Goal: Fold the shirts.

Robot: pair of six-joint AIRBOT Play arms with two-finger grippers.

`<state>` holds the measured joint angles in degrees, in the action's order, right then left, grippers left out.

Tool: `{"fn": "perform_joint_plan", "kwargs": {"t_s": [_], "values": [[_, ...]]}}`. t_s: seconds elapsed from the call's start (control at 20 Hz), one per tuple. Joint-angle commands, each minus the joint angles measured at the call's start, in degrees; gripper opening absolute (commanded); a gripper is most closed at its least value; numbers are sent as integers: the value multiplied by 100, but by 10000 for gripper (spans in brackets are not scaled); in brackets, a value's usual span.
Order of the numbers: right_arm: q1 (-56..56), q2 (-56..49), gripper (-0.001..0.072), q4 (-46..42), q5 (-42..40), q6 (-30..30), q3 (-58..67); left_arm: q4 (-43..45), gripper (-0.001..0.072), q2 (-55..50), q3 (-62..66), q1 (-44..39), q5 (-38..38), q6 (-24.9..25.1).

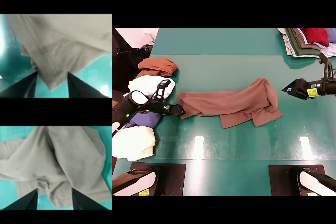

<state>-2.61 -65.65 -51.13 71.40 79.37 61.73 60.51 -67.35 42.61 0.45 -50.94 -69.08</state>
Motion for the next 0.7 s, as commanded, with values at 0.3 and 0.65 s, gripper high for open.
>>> {"fn": "perform_joint_plan", "kwargs": {"t_s": [0.3, 0.65], "values": [[-179, 7, 469, -522, 398, 4, -245, -577, 25, -153, 592, 7, -503, 201], [48, -1480, 564, -535, 382, -52, -247, -584, 25, 142, 1856, 7, -1058, 201]]}}
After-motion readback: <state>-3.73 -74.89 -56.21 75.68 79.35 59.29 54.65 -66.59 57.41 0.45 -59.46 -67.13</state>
